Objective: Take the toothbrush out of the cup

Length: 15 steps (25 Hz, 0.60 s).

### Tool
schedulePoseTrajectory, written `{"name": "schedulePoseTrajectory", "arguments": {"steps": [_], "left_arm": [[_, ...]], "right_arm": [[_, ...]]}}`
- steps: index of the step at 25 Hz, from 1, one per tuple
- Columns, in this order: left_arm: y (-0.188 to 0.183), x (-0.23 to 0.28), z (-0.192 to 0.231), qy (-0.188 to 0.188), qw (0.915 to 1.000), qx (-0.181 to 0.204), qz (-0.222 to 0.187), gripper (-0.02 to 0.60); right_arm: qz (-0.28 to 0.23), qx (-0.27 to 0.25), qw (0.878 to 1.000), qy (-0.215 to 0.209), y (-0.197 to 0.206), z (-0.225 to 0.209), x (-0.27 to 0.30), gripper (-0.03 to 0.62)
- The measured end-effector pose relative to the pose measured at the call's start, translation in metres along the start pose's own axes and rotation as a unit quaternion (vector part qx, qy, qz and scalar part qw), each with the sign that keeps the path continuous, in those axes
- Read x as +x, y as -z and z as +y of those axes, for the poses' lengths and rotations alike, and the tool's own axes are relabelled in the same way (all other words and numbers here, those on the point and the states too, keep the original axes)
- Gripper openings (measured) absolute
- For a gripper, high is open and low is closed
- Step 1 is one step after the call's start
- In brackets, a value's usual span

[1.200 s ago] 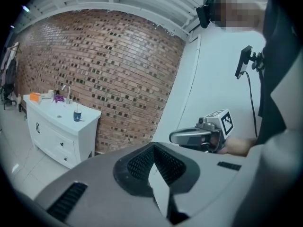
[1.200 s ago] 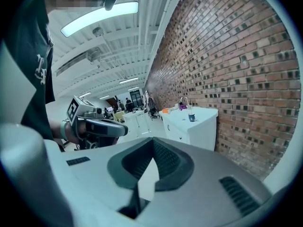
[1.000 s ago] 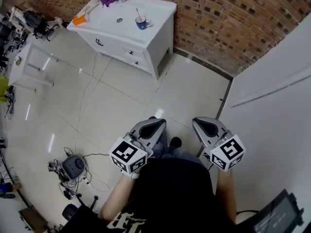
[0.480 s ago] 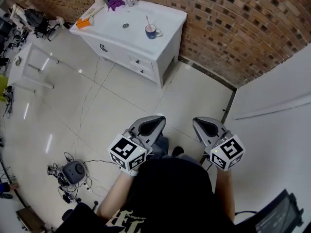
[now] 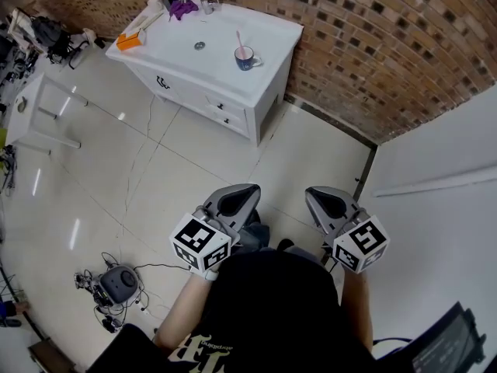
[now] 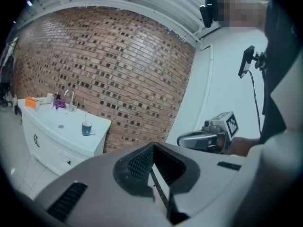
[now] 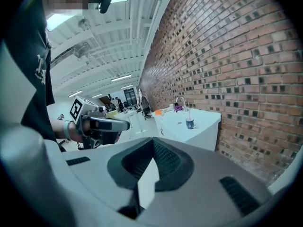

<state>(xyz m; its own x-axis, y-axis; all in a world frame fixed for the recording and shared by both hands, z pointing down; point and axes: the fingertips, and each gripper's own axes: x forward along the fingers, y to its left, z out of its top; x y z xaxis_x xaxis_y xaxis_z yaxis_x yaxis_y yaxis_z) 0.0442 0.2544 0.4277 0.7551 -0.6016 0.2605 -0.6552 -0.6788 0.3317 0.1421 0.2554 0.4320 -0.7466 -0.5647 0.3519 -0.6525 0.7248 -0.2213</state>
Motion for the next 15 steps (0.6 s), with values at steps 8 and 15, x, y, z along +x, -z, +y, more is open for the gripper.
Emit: {"name": "schedulePoseTrajectory", "arguments": {"steps": [8,15], "left_arm": [[-0.012,0.001,0.037,0.008,1.0000,-0.004,-0.003,-0.003],[-0.016,-0.007,0.057,0.022,0.9997,-0.008,-0.005,-0.003]], "right_arm": [[0.012,0.000,1.000,0.016,-0.011,-0.006,0.026,-0.012],[0.022,0.004,0.999,0.027,-0.015,0.003,0.045,-0.012]]}}
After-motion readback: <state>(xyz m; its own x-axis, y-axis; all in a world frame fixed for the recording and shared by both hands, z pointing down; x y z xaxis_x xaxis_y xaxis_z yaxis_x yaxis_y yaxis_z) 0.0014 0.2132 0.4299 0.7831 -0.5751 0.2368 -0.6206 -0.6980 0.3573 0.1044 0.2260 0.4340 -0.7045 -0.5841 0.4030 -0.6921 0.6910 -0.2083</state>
